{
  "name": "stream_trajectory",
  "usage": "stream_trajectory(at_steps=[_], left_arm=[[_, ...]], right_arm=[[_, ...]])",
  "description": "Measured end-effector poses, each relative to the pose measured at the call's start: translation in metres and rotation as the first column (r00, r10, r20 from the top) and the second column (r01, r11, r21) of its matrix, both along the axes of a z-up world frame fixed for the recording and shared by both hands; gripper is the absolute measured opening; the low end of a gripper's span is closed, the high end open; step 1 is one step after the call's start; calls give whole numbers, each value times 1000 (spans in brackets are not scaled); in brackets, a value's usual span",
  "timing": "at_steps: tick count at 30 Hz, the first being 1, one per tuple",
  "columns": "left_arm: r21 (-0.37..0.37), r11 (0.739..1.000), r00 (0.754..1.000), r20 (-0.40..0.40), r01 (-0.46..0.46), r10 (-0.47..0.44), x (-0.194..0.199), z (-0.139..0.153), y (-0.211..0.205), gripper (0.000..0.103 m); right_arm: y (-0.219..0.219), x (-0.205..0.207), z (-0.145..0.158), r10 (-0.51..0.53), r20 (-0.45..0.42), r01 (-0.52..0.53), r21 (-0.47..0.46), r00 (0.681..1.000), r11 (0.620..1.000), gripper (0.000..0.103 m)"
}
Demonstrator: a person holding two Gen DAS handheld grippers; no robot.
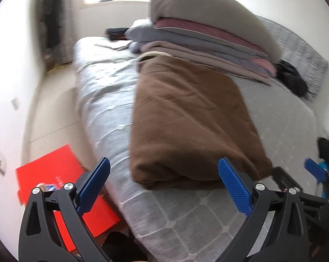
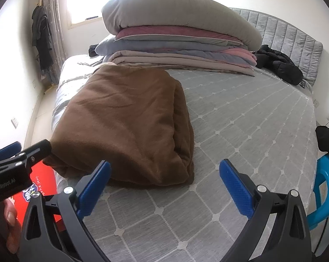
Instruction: Fold large clothes
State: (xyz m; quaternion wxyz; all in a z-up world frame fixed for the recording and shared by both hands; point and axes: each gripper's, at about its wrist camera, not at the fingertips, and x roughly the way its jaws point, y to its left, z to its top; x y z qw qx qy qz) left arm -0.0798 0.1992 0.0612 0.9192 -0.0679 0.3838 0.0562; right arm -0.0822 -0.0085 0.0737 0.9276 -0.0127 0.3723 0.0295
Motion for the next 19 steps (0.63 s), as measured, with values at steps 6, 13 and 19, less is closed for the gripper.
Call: stream_trajectory(at_steps=[6,13,19], left_arm=[[27,999,998,64,-20,18,-10,3,-1,95],[19,1000,1000,-8,23,-23,0,-2,-4,95],[18,1000,1000,1,19,-19,-2,-2,-4,95]], right_arm=[[-1,-1,0,2,-2,-2,11,1000,1000,96],[-2,-3,4,2,11,-3,13,1000,1000,96],[-1,-5,4,6,9,-6,13,1000,1000,96]])
